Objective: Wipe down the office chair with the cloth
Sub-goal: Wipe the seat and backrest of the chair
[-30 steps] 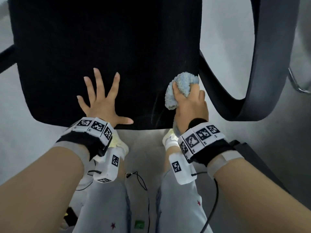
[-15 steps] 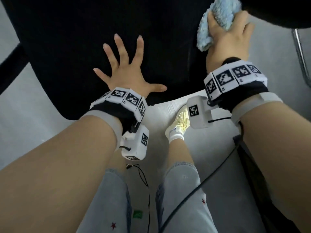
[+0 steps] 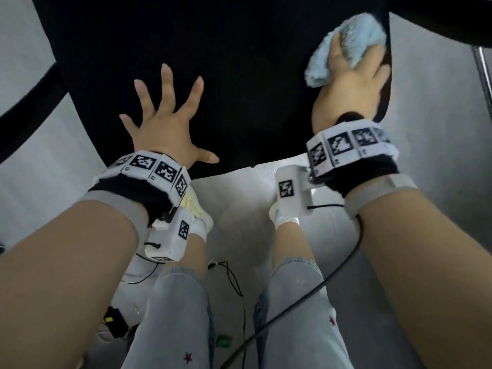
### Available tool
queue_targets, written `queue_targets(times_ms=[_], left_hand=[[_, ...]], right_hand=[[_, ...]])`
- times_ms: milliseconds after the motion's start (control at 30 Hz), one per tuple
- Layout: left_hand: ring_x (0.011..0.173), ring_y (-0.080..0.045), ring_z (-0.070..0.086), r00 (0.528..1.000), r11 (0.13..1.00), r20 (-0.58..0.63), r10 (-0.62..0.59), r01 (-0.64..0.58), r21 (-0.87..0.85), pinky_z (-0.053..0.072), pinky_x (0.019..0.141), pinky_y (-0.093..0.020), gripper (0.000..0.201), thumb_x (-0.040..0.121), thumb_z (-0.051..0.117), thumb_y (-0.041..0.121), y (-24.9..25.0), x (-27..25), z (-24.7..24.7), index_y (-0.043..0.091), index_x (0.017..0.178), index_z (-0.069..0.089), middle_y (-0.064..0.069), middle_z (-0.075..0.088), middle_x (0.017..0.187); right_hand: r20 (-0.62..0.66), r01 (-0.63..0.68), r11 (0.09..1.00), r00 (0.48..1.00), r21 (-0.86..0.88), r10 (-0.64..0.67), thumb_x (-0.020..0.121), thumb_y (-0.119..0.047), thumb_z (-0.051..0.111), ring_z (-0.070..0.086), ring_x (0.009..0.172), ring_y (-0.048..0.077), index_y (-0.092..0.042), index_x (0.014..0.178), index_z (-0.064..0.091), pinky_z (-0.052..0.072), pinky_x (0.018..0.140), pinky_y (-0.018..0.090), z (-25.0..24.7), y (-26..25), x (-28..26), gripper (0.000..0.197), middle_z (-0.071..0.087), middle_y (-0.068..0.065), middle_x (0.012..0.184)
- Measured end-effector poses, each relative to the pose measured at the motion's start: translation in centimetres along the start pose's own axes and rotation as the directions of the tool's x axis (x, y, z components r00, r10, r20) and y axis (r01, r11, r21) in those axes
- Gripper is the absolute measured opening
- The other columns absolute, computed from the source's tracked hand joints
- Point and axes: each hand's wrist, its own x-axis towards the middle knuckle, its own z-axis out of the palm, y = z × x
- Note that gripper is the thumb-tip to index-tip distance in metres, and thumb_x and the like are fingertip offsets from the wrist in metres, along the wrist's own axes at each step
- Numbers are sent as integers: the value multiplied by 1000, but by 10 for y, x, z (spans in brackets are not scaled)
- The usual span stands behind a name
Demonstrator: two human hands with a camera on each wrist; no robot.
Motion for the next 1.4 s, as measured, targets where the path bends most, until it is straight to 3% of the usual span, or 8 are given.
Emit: queue_targets(times_ms=[67, 233, 433, 533, 733, 1000, 1200, 1400], left_hand=[[139, -37, -24, 1000, 1000, 8, 2, -2, 23, 9, 105, -71, 123, 56, 75, 56, -2, 0, 0, 51, 136, -17, 5, -32, 150], [138, -37, -25, 999, 998, 35, 0, -2, 66, 11, 104, -71, 122, 59, 74, 57, -2, -1, -3, 48, 136, -20, 3, -35, 149], [137, -40, -27, 992, 997, 112, -59, 53, 52, 11, 103, -73, 127, 59, 76, 52, 17, 2, -10, 44, 137, -24, 0, -39, 147], [134, -43, -29, 981, 995, 167, -101, 101, 4, 13, 102, -74, 131, 58, 79, 50, 39, 5, -16, 38, 139, -24, -4, -41, 145], [132, -45, -31, 980, 988, 133, -145, 150, -24, 13, 98, -76, 136, 58, 79, 51, 53, 4, -8, 31, 138, -28, -9, -43, 144], [133, -44, -31, 976, 984, 128, -175, 179, -22, 12, 99, -76, 140, 54, 82, 48, 65, 7, -8, 31, 138, -29, -9, -43, 143], [134, -42, -31, 977, 986, 133, -169, 168, 19, 12, 101, -75, 138, 56, 81, 46, 54, 4, -8, 32, 138, -29, -7, -44, 143], [134, -42, -30, 979, 984, 100, -176, 173, 30, 12, 100, -75, 139, 54, 83, 44, 55, 4, -7, 31, 138, -28, -8, -42, 144]], right_hand=[[91, 153, 988, 984, 1, -152, 89, -9, 38, 38, 118, 37, -28, 142, 29, 42, 95, 48, 17, -20, -32, 57, 30, 15, 141], [178, 698, 712, 712, -75, -679, 76, -21, 30, 51, 92, 35, -29, 115, 63, 52, 65, 39, 31, -17, -64, 52, 52, 14, 115], [31, 159, 976, 987, -149, -156, 77, 2, 52, 31, 121, 40, -28, 140, 32, 40, 93, 44, -16, 47, -10, 72, 28, 18, 141], [121, 69, 993, 991, -96, -57, 85, -3, 42, 31, 121, 36, -25, 143, 25, 39, 96, 39, 8, 21, -29, 64, 19, 17, 146], [217, 629, 774, 768, -72, -603, 76, -20, 16, 36, 109, 36, -26, 129, 52, 46, 80, 46, 29, 15, -64, 64, 34, 15, 132], [49, 21, 999, 999, -47, -18, 88, -1, 41, 34, 119, 36, -28, 142, 29, 41, 90, 40, 10, 41, -24, 61, 26, 16, 144], [182, 619, 780, 780, -89, -599, 78, -18, 17, 39, 112, 34, -20, 116, 62, 46, 79, 43, 23, 13, -46, 59, 35, 12, 135], [-9, 1, 998, 1000, -57, -1, 84, -1, 44, 33, 120, 38, -26, 141, 30, 41, 89, 41, -16, 67, 12, 64, 29, 18, 140]])
